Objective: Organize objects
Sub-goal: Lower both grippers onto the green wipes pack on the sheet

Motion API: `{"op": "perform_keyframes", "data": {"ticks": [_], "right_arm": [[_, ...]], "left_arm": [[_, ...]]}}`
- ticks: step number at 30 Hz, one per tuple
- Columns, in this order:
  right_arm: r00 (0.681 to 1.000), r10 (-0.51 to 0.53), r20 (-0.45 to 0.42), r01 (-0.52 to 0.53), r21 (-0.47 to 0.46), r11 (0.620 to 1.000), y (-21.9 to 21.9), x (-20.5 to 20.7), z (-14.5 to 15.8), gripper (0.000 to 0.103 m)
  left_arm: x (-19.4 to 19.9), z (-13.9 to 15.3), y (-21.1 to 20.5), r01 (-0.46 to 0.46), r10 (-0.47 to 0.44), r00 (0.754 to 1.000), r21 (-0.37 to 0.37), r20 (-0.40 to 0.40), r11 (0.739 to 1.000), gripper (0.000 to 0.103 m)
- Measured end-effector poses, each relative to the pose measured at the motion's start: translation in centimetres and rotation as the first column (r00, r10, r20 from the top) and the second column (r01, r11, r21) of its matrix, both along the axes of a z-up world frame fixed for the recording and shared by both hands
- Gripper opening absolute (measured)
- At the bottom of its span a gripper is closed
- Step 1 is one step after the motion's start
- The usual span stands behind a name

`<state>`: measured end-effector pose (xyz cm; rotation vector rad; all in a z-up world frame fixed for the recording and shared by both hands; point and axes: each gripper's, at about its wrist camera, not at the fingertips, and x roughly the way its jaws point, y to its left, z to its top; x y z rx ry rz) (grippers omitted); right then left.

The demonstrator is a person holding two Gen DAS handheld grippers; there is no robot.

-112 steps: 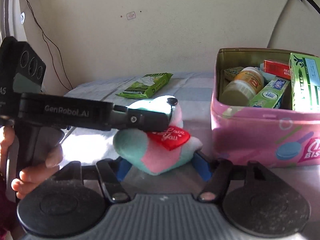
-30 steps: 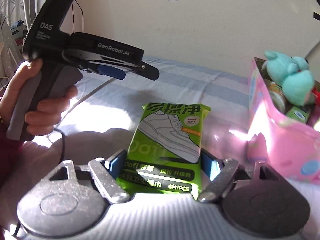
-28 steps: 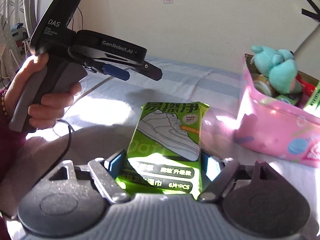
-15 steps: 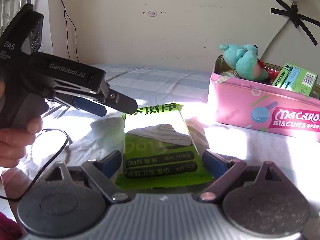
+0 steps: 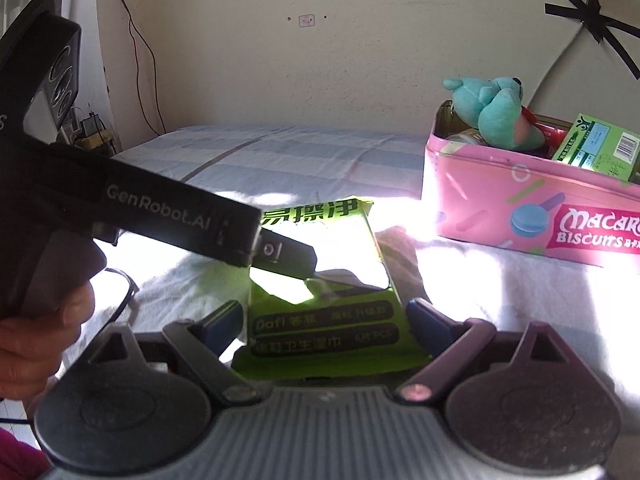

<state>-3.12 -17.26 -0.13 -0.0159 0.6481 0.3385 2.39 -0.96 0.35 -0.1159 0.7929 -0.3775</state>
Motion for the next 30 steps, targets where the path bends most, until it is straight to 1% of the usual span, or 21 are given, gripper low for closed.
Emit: {"op": "perform_keyframes", "data": {"ticks": [5,13,15,17,20,22,24,30], "right_arm": [[1.000,0.002,-0.002,-0.002,0.032,0.999,-0.4,0.1,0.0,0.094],[1.000,0.003,-0.003,-0.003,0.034,0.999,-0.5,0.2,0.0,0.094],[1.000,0.004,-0.002,-0.004,0.030,1.000,-0.4,0.0,0.1,0.094],[1.000,0.007,-0.002,-0.007,0.021,1.000,-0.4,0.0,0.1,0.093],[1.000,0.018,-0.002,-0.018,-0.009,1.000,-0.4,-0.1,0.1,0.093],[1.000,0.001,0.008,0.000,-0.038,0.999,-0.7,-0.3,0.2,0.094],[0.999,-0.043,0.022,0.044,-0.050,0.998,-1.7,-0.5,0.3,0.095],[0.983,-0.174,0.053,0.176,-0.026,0.984,-4.6,-1.1,0.6,0.096]], "left_arm": [[-0.1,-0.1,-0.4,-0.014,0.014,1.000,0.023,0.019,1.000,0.089],[-0.4,-0.1,-0.6,-0.023,0.022,0.999,0.043,0.034,0.999,0.091],[-0.5,0.0,-0.6,-0.030,0.026,0.998,0.067,0.052,0.997,0.091],[-0.7,0.3,-0.6,-0.047,0.037,0.995,0.111,0.091,0.993,0.090],[-0.8,0.4,-0.3,-0.064,0.048,0.992,0.137,0.113,0.988,0.090],[-0.8,0.5,-0.1,-0.072,0.054,0.991,0.147,0.122,0.987,0.090],[-0.9,0.5,0.0,-0.077,0.057,0.990,0.153,0.132,0.985,0.090],[-0.8,0.2,-0.2,-0.079,0.060,0.991,0.166,0.119,0.983,0.089]]}}
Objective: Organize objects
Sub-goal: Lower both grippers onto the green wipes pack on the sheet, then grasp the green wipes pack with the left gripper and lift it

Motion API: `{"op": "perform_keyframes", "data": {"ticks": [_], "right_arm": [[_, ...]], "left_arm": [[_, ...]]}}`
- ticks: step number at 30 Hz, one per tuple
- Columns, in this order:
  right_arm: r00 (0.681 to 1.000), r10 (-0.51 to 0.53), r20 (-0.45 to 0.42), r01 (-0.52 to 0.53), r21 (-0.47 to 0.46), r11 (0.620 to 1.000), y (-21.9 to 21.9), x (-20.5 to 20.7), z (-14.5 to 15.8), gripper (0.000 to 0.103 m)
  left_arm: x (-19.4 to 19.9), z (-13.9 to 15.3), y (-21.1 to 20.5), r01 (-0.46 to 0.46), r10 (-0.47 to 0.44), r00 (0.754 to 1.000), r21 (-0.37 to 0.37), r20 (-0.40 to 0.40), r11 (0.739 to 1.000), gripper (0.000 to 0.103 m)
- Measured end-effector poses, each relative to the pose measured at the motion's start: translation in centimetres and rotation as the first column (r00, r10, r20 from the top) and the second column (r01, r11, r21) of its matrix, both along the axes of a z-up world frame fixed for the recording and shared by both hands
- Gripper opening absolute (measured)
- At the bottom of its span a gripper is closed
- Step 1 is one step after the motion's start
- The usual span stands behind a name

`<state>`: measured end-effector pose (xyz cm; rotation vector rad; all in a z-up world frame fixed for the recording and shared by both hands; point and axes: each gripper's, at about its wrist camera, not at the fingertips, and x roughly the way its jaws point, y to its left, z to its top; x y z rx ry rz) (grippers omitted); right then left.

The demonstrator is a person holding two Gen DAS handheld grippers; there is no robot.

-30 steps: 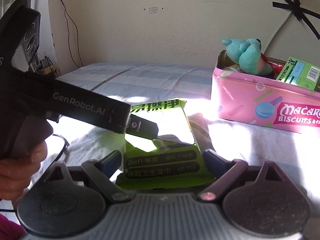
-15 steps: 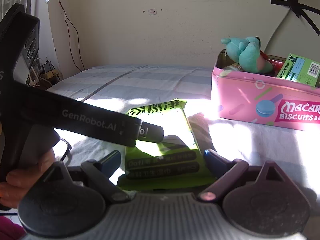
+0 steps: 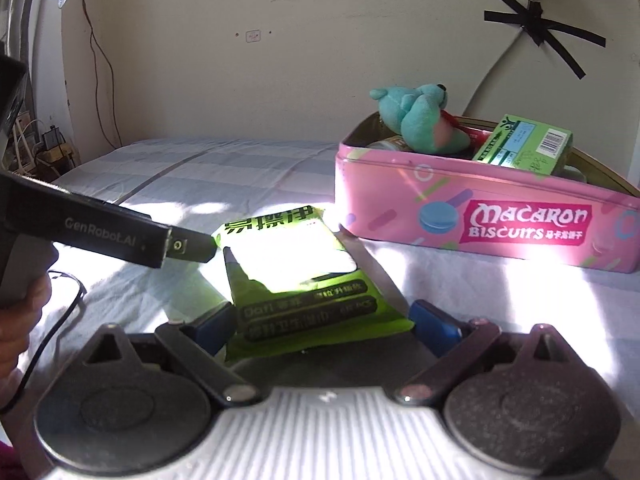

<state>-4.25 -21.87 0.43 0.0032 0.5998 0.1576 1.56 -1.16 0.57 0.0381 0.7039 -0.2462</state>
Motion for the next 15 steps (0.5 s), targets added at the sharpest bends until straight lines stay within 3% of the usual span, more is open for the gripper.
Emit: {"op": "perform_keyframes", "data": {"ticks": [6,11,15], "right_arm": [[0.998,-0.068,0.001,0.068,0.091,0.993,-2.1,0.0,0.0,0.094],[0.997,-0.078,0.012,0.076,0.096,0.992,-2.1,-0.3,0.1,0.094],[0.996,-0.089,0.012,0.087,0.116,0.989,-2.4,-0.3,0.1,0.094]], "left_arm": [[-0.1,-0.2,-0.3,-0.008,0.008,1.000,0.015,-0.002,1.000,0.089],[0.0,0.1,0.0,-0.019,0.019,1.000,0.016,0.006,1.000,0.089],[0.6,1.1,1.3,-0.039,0.040,0.999,-0.043,0.015,0.998,0.090]]}}
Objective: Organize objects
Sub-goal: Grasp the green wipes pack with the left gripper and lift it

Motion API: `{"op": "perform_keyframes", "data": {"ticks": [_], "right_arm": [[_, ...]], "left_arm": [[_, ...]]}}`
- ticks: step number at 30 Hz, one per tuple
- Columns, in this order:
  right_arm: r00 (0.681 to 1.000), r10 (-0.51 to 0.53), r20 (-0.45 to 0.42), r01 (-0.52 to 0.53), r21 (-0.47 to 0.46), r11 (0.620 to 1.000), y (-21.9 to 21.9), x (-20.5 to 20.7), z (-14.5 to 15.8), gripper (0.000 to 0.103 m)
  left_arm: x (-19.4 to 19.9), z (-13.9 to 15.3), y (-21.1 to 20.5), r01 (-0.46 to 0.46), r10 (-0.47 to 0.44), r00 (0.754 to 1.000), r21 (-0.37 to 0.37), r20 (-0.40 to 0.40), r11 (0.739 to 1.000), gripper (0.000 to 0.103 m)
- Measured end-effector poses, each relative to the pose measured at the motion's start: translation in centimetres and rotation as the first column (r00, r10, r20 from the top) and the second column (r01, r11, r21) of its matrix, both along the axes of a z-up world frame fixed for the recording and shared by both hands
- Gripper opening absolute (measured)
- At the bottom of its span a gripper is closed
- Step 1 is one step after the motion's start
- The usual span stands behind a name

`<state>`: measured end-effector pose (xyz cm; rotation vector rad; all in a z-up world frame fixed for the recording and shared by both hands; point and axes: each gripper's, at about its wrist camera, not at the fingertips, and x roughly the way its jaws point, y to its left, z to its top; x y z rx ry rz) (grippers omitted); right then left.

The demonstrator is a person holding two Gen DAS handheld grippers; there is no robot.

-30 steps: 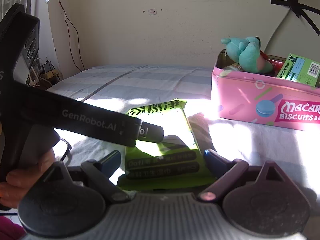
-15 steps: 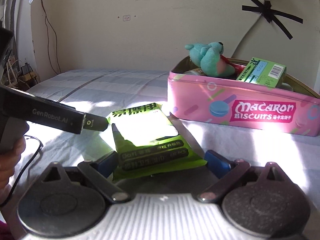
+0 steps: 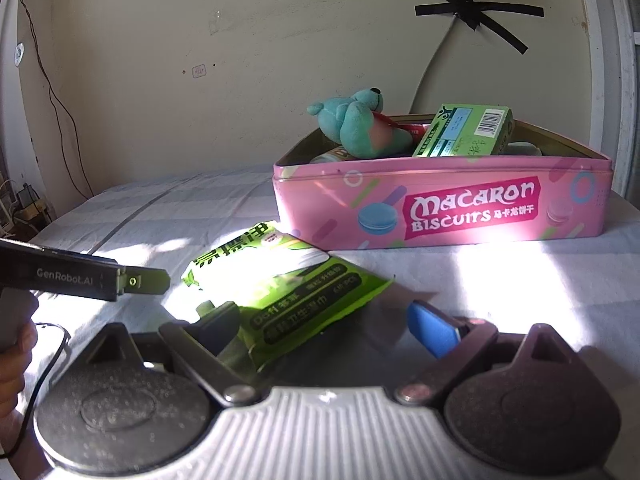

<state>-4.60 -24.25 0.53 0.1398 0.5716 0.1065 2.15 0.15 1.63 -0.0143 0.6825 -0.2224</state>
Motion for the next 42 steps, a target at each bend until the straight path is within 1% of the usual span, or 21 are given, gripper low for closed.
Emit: {"op": "perform_keyframes", "data": {"ticks": [3,6,11,13,15,17,18,19,20,22,23,26,29,32,34,36,37,39,40,41,42], "right_arm": [[1.000,0.022,0.005,-0.022,0.003,1.000,0.1,0.0,0.0,0.094],[0.998,0.057,0.001,-0.057,-0.011,0.998,0.6,0.0,0.0,0.095],[0.996,0.080,-0.035,-0.081,-0.031,0.996,1.1,0.6,-0.3,0.093],[0.996,0.081,-0.045,-0.083,-0.031,0.996,1.1,0.7,-0.4,0.091],[0.996,0.079,-0.049,-0.081,-0.030,0.996,1.1,0.8,-0.4,0.090],[0.996,0.075,-0.047,-0.077,-0.031,0.997,1.1,0.8,-0.5,0.084],[0.996,0.074,-0.045,-0.076,-0.029,0.997,1.1,0.8,-0.5,0.082],[0.996,0.076,-0.042,-0.077,-0.024,0.997,1.0,0.8,-0.5,0.079],[0.996,0.078,-0.041,-0.079,-0.020,0.997,0.9,0.8,-0.5,0.075],[0.995,0.090,-0.038,-0.091,-0.022,0.996,1.0,0.7,-0.4,0.069],[0.994,0.098,-0.038,-0.099,-0.025,0.995,1.1,0.5,-0.4,0.064],[0.993,0.114,-0.040,-0.115,-0.032,0.993,0.7,-0.1,-0.1,0.059],[0.994,0.099,-0.040,-0.101,-0.034,0.994,-0.8,-1.0,0.2,0.059],[0.997,0.070,-0.031,-0.072,-0.038,0.997,-2.5,-2.3,0.4,0.060],[0.999,0.038,-0.019,-0.040,-0.071,0.997,-3.3,-3.2,0.6,0.066],[1.000,0.009,0.001,-0.009,-0.111,0.994,-4.1,-4.3,0.9,0.071],[1.000,-0.012,0.012,0.013,-0.127,0.992,-4.6,-4.8,1.0,0.073],[0.999,-0.036,0.026,0.039,-0.126,0.991,-5.5,-5.5,1.3,0.078],[0.999,-0.043,0.032,0.046,-0.112,0.993,-6.0,-5.7,1.4,0.082],[0.998,-0.043,0.035,0.046,-0.090,0.995,-6.4,-5.9,1.5,0.085],[0.999,-0.033,0.035,0.036,-0.066,0.997,-6.8,-6.1,1.5,0.086]], "left_arm": [[0.9,1.1,0.7,0.000,0.001,1.000,-0.041,0.012,0.999,0.090],[1.8,1.9,0.3,0.041,-0.040,0.999,-0.051,0.022,0.998,0.092],[3.8,1.8,-2.0,0.139,-0.139,0.990,-0.011,0.029,0.990,0.094],[4.7,1.1,-3.1,0.182,-0.182,0.983,0.003,0.002,0.983,0.095],[5.7,-0.4,-4.3,0.216,-0.215,0.975,0.009,-0.062,0.976,0.095],[5.9,-0.9,-4.2,0.220,-0.224,0.972,-0.054,-0.076,0.974,0.096],[5.9,-1.1,-4.2,0.242,-0.253,0.962,-0.105,-0.105,0.965,0.094],[5.7,-1.0,-4.5,0.255,-0.269,0.957,-0.125,-0.108,0.959,0.091],[5.1,-0.9,-4.9,0.272,-0.284,0.954,-0.117,-0.100,0.955,0.088],[4.1,-0.8,-5.7,0.322,-0.338,0.935,-0.147,-0.107,0.935,0.077],[3.6,-0.8,-6.3,0.338,-0.357,0.927,-0.156,-0.112,0.928,0.077],[1.5,-0.9,-7.9,0.377,-0.389,0.916,-0.119,-0.096,0.918,0.077],[0.7,-1.0,-9.1,0.414,-0.426,0.899,-0.123,-0.104,0.902,0.077],[1.1,-1.1,-10.1,0.431,-0.459,0.878,-0.191,-0.137,0.882,0.077],[1.2,-0.9,-10.8,0.443,-0.480,0.864,-0.221,-0.151,0.869,0.077],[1.1,-0.4,-11.5,0.458,-0.495,0.855,-0.226,-0.151,0.860,0.077],[1.1,0.0,-11.6,0.460,-0.492,0.859,-0.210,-0.142,0.863,0.078],[1.0,0.9,-11.5,0.449,-0.468,0.878,-0.170,-0.097,0.877,0.079],[1.1,1.2,-11.2,0.441,-0.457,0.886,-0.158,-0.083,0.884,0.084],[1.4,1.5,-11.0,0.428,-0.442,0.894,-0.150,-0.074,0.891,0.085],[1.8,1.6,-10.9,0.420,-0.433,0.898,-0.144,-0.074,0.896,0.085]]}}
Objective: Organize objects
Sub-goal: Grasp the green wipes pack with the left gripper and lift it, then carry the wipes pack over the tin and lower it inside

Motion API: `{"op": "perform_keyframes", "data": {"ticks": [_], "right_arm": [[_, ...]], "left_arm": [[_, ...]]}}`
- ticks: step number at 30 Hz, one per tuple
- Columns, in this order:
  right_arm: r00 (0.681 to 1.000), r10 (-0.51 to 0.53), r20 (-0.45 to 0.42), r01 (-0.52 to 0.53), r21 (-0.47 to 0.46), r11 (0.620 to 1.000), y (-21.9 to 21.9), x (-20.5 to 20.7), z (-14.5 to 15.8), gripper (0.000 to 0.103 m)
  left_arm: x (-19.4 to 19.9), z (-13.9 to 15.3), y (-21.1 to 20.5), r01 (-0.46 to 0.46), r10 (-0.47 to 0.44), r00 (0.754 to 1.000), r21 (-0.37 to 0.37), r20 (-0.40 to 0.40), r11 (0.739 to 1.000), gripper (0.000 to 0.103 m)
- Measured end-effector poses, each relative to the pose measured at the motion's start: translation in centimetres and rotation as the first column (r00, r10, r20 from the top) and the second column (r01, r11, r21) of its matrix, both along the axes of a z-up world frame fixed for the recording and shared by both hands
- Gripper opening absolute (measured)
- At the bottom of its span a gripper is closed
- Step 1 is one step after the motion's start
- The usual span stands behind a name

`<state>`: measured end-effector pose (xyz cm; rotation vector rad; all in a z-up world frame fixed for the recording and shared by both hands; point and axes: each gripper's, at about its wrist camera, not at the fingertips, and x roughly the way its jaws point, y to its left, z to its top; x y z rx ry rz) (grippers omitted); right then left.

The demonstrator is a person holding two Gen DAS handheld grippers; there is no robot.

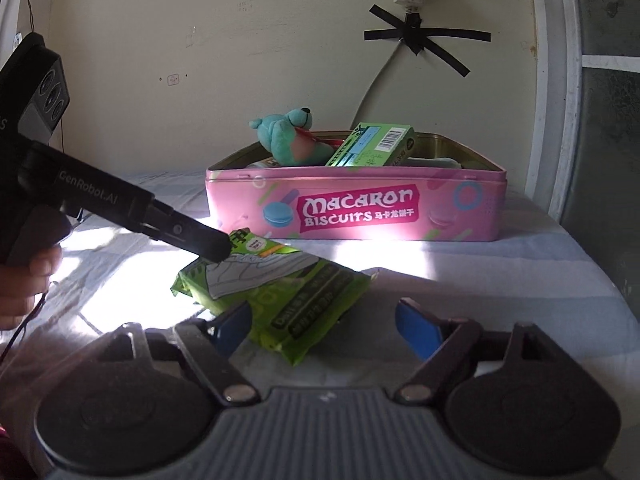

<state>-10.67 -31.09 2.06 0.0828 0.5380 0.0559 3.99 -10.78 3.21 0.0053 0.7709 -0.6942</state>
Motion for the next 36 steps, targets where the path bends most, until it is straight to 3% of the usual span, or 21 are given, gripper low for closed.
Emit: {"op": "perform_keyframes", "data": {"ticks": [7,11,14,16,20,21,26,30,32,36], "right_arm": [[0.995,0.074,-0.069,-0.074,-0.003,0.997,0.9,1.7,-1.2,0.092],[0.990,0.109,-0.084,-0.112,-0.024,0.993,1.6,2.7,-1.2,0.093],[0.989,0.101,-0.109,-0.110,-0.074,0.991,2.0,3.4,-1.5,0.093],[0.986,0.121,-0.118,-0.129,-0.060,0.990,1.8,3.6,-1.7,0.092],[0.983,0.159,-0.090,-0.164,-0.044,0.986,1.6,3.2,-1.4,0.066],[0.984,0.159,-0.080,-0.163,-0.039,0.986,1.6,2.9,-1.3,0.066],[0.988,0.151,0.041,-0.151,-0.004,0.988,-0.3,1.9,2.5,0.065],[0.978,0.155,0.142,-0.149,-0.055,0.987,-1.9,3.9,6.6,0.065],[0.975,0.159,0.153,-0.144,-0.103,0.984,-2.2,6.4,7.9,0.065],[0.981,0.173,0.082,-0.159,-0.155,0.975,-3.1,13.2,8.1,0.065]], "left_arm": [[1.5,-1.2,-1.1,-0.006,0.010,0.999,0.075,-0.049,0.997,0.084],[1.4,-1.6,-2.1,0.028,-0.023,0.996,0.061,-0.088,0.998,0.083],[0.8,-1.5,-3.3,0.061,-0.056,0.996,0.065,-0.072,0.996,0.074],[0.5,-1.4,-4.0,0.076,-0.072,0.995,0.066,-0.073,0.995,0.068],[-0.7,-0.7,-5.0,0.089,-0.087,0.996,0.091,-0.019,0.992,0.056],[-1.1,-0.2,-5.2,0.088,-0.089,0.996,0.103,0.006,0.991,0.053],[-1.6,4.5,-5.6,0.107,-0.114,0.987,0.070,0.113,0.992,0.052],[0.2,8.5,-6.5,0.086,-0.089,0.976,0.026,0.198,0.996,0.053],[2.3,9.3,-7.3,0.059,-0.063,0.972,0.023,0.226,0.998,0.053],[8.1,8.6,-8.7,-0.017,0.015,0.983,0.005,0.181,1.000,0.053]]}}
